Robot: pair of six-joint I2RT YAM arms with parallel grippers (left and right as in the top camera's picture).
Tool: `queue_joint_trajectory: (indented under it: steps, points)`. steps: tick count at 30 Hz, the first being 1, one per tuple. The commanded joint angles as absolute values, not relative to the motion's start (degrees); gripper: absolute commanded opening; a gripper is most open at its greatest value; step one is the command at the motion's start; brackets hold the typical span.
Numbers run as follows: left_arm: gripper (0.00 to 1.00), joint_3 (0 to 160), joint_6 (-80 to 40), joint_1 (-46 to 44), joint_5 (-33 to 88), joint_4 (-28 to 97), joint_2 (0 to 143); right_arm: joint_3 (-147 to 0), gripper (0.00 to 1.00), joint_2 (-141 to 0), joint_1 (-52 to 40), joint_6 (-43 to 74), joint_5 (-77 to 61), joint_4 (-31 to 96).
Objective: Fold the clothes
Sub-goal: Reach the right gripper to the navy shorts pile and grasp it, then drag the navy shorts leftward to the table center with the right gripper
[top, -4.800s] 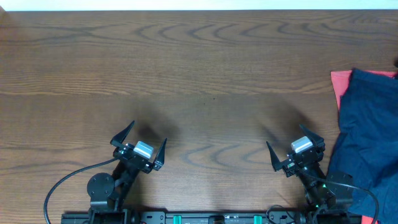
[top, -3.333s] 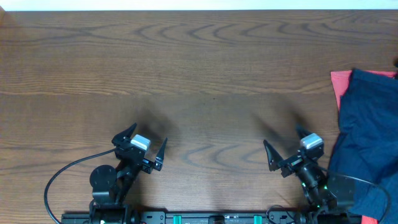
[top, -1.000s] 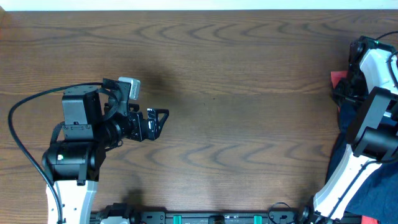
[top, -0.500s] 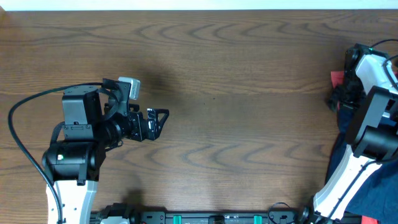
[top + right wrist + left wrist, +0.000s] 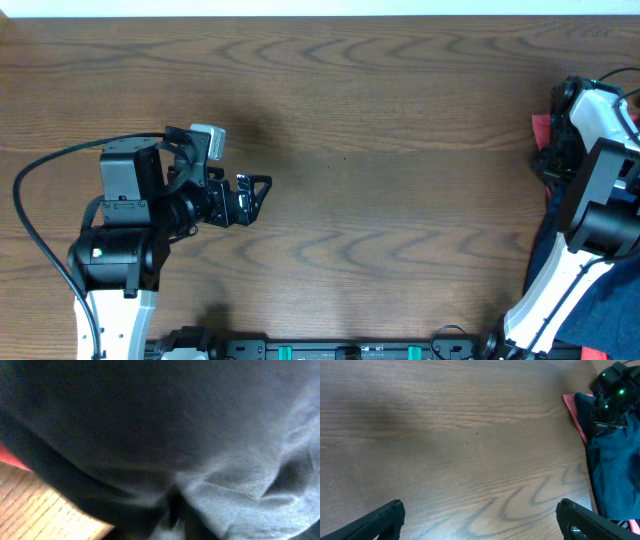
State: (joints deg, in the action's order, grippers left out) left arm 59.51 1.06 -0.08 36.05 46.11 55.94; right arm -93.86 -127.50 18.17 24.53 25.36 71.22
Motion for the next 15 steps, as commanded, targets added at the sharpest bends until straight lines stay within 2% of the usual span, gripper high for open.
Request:
queue_joint_trajectory:
  steps: [1, 15]
  points:
    - [0.98, 60.45, 0.56, 0.03, 36.73, 46.17, 56.12, -94.63, 0.01, -127.96, 17.41, 26.33, 24.03, 71.44]
    - [0.98, 60.47, -0.36, 0.03, 36.88, 46.28, 56.05, -97.86, 0.01, -112.18, 6.72, 11.49, -1.85, 68.79]
